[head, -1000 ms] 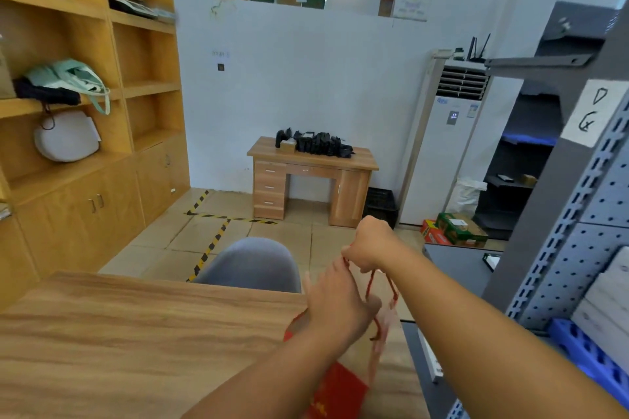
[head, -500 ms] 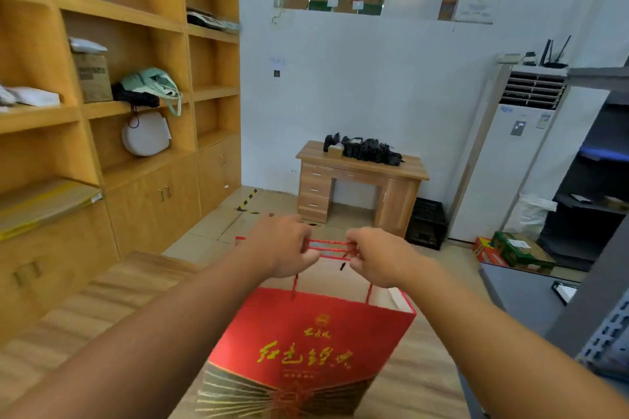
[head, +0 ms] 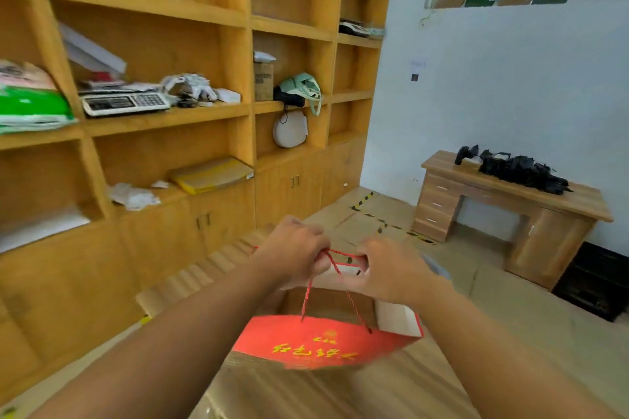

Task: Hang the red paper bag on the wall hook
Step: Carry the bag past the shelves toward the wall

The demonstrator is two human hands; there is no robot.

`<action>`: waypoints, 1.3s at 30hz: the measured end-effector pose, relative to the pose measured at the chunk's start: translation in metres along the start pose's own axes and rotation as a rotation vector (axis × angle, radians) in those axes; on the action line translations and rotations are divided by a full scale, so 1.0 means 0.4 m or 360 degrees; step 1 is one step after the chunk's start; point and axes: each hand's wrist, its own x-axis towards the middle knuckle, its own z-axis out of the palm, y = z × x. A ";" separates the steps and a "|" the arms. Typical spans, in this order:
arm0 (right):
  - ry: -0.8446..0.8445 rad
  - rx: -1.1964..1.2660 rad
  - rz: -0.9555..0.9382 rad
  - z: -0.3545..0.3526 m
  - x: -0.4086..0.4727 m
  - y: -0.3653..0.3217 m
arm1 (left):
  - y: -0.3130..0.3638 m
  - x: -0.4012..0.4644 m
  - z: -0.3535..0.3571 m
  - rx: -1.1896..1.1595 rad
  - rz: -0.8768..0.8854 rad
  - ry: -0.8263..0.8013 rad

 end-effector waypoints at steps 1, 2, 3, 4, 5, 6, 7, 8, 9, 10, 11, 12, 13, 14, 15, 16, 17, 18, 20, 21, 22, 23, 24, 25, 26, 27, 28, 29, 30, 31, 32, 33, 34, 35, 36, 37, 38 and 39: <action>0.0013 -0.0003 -0.0035 0.015 0.008 -0.025 | -0.005 -0.013 -0.014 0.0002 -0.0030 0.0014; 0.0028 -0.0002 -0.0076 0.030 0.017 -0.050 | -0.009 -0.022 -0.030 0.0008 -0.0055 0.0013; 0.0041 0.0011 -0.0116 0.045 0.026 -0.074 | -0.013 -0.033 -0.047 0.0021 -0.0087 0.0018; 0.0055 0.0028 -0.0149 0.062 0.037 -0.095 | -0.020 -0.047 -0.063 0.0043 -0.0121 0.0024; 0.0081 0.0032 -0.0164 0.077 0.050 -0.114 | -0.029 -0.062 -0.080 0.0064 -0.0148 0.0028; 0.0118 0.0020 -0.0177 0.090 0.062 -0.132 | -0.042 -0.083 -0.096 0.0083 -0.0174 0.0025; 0.0147 0.0003 -0.0202 0.099 0.075 -0.147 | -0.060 -0.109 -0.109 0.0112 -0.0200 0.0010; 0.0164 -0.0002 -0.0248 0.107 0.091 -0.164 | -0.082 -0.141 -0.123 0.0165 -0.0224 -0.0029; 0.0172 0.0007 -0.0313 0.111 0.105 -0.181 | -0.105 -0.177 -0.135 0.0231 -0.0246 -0.0086; 0.0185 0.0016 -0.0393 0.113 0.120 -0.200 | -0.128 -0.215 -0.147 0.0292 -0.0269 -0.0142; 0.0193 0.0007 -0.0473 0.115 0.136 -0.224 | -0.151 -0.257 -0.158 0.0336 -0.0307 -0.0183; 0.0194 -0.0029 -0.0552 0.116 0.152 -0.254 | -0.171 -0.300 -0.170 0.0360 -0.0354 -0.0212; 0.0180 -0.0079 -0.0627 0.119 0.167 -0.289 | -0.188 -0.342 -0.181 0.0370 -0.0399 -0.0231; 0.0169 -0.0122 -0.0710 0.122 0.181 -0.330 | -0.204 -0.385 -0.193 0.0372 -0.0449 -0.0254; 0.0157 -0.0153 -0.0790 0.128 0.196 -0.376 | -0.220 -0.428 -0.205 0.0376 -0.0495 -0.0283; 0.0137 -0.0168 -0.0861 0.134 0.210 -0.422 | -0.238 -0.474 -0.215 0.0392 -0.0537 -0.0315; 0.0121 -0.0168 -0.0925 0.138 0.223 -0.465 | -0.254 -0.518 -0.226 0.0409 -0.0579 -0.0330; 0.0119 -0.0166 -0.0983 0.143 0.235 -0.505 | -0.271 -0.561 -0.237 0.0413 -0.0624 -0.0335; 0.0129 -0.0163 -0.1092 0.159 0.259 -0.591 | -0.305 -0.654 -0.260 0.0402 -0.0728 -0.0325; 0.0110 -0.0162 -0.1118 0.163 0.265 -0.610 | -0.313 -0.678 -0.265 0.0392 -0.0742 -0.0311; 0.0088 -0.0159 -0.1161 0.175 0.275 -0.648 | -0.324 -0.715 -0.273 0.0376 -0.0769 -0.0307; 0.0080 -0.0162 -0.1207 0.191 0.287 -0.691 | -0.340 -0.752 -0.279 0.0359 -0.0797 -0.0308; 0.0066 -0.0176 -0.1232 0.205 0.300 -0.730 | -0.360 -0.784 -0.281 0.0353 -0.0821 -0.0306; 0.0036 -0.0176 -0.1244 0.217 0.313 -0.766 | -0.382 -0.812 -0.281 0.0335 -0.0859 -0.0296; -0.0012 -0.0154 -0.1242 0.231 0.329 -0.800 | -0.405 -0.837 -0.281 0.0299 -0.0910 -0.0274; -0.0057 -0.0095 -0.1226 0.247 0.345 -0.830 | -0.428 -0.860 -0.280 0.0262 -0.0965 -0.0240; -0.0116 0.0010 -0.1193 0.263 0.362 -0.856 | -0.454 -0.881 -0.280 0.0227 -0.1018 -0.0203; -0.0188 0.0177 -0.1159 0.279 0.376 -0.880 | -0.479 -0.901 -0.281 0.0191 -0.1067 -0.0169; -0.0274 0.0383 -0.1128 0.296 0.390 -0.903 | -0.504 -0.922 -0.281 0.0159 -0.1110 -0.0135; -0.0354 0.0584 -0.1113 0.314 0.402 -0.927 | -0.533 -0.945 -0.281 0.0139 -0.1144 -0.0107; -0.0411 0.0727 -0.1101 0.328 0.412 -0.953 | -0.563 -0.969 -0.280 0.0134 -0.1161 -0.0093; -0.0441 0.0796 -0.1090 0.341 0.422 -0.979 | -0.593 -0.993 -0.280 0.0139 -0.1169 -0.0090; -0.0442 0.0803 -0.1076 0.352 0.432 -1.005 | -0.624 -1.016 -0.279 0.0151 -0.1172 -0.0091; -0.0417 0.0749 -0.1063 0.360 0.444 -1.031 | -0.655 -1.036 -0.278 0.0171 -0.1167 -0.0089; -0.0374 0.0629 -0.1057 0.369 0.461 -1.055 | -0.687 -1.052 -0.275 0.0202 -0.1156 -0.0095; -0.0325 0.0475 -0.1067 0.379 0.481 -1.076 | -0.715 -1.063 -0.270 0.0249 -0.1142 -0.0122; -0.0281 0.0332 -0.1086 0.389 0.503 -1.098 | -0.741 -1.072 -0.264 0.0300 -0.1137 -0.0162; -0.0251 0.0227 -0.1106 0.400 0.527 -1.120 | -0.769 -1.079 -0.255 0.0344 -0.1138 -0.0201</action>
